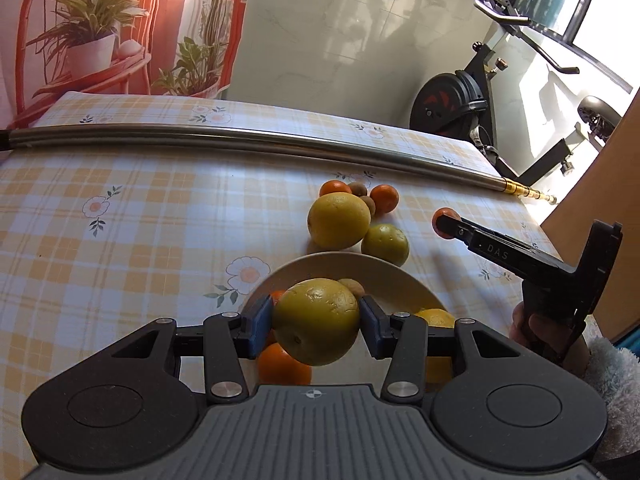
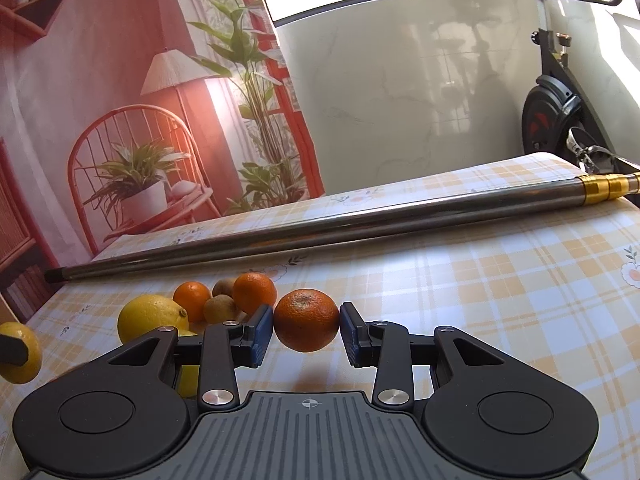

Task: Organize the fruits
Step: 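Carry the grapefruit over the plate with the left gripper while the right releases the mandarin there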

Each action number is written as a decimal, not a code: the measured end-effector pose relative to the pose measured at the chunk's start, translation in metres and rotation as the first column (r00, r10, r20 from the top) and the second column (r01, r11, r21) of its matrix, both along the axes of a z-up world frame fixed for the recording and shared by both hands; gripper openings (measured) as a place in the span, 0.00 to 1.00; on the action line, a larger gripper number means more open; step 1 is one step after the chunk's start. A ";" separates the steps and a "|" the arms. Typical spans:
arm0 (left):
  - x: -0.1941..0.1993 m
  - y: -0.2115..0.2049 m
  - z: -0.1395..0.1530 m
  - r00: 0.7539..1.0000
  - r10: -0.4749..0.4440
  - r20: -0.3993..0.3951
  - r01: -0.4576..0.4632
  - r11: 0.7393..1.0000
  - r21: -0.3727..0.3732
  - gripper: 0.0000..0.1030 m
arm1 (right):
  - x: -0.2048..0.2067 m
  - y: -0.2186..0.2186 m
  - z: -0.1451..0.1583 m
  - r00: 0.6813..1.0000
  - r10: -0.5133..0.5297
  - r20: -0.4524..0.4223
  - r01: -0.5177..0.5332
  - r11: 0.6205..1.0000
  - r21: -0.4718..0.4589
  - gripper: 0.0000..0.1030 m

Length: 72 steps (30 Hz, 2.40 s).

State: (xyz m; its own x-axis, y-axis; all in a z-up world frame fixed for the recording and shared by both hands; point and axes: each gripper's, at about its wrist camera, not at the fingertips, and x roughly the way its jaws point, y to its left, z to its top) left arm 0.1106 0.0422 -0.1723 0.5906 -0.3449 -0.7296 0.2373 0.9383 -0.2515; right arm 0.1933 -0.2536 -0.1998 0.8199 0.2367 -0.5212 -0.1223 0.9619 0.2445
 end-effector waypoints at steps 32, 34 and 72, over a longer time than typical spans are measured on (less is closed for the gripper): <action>-0.017 -0.005 -0.038 0.998 -0.063 0.026 0.057 0.983 0.175 0.48 | -0.053 0.070 0.049 0.981 0.167 -0.098 -0.177 0.979 -0.105 0.33; -0.014 -0.004 -0.038 0.998 -0.060 0.031 0.054 0.985 0.166 0.48 | -0.052 0.072 0.049 0.979 0.173 -0.106 -0.184 0.977 -0.107 0.33; -0.040 0.004 -0.025 0.986 0.044 0.161 -0.062 0.992 0.106 0.48 | -0.077 0.111 0.060 0.949 0.260 -0.177 -0.303 0.907 -0.293 0.37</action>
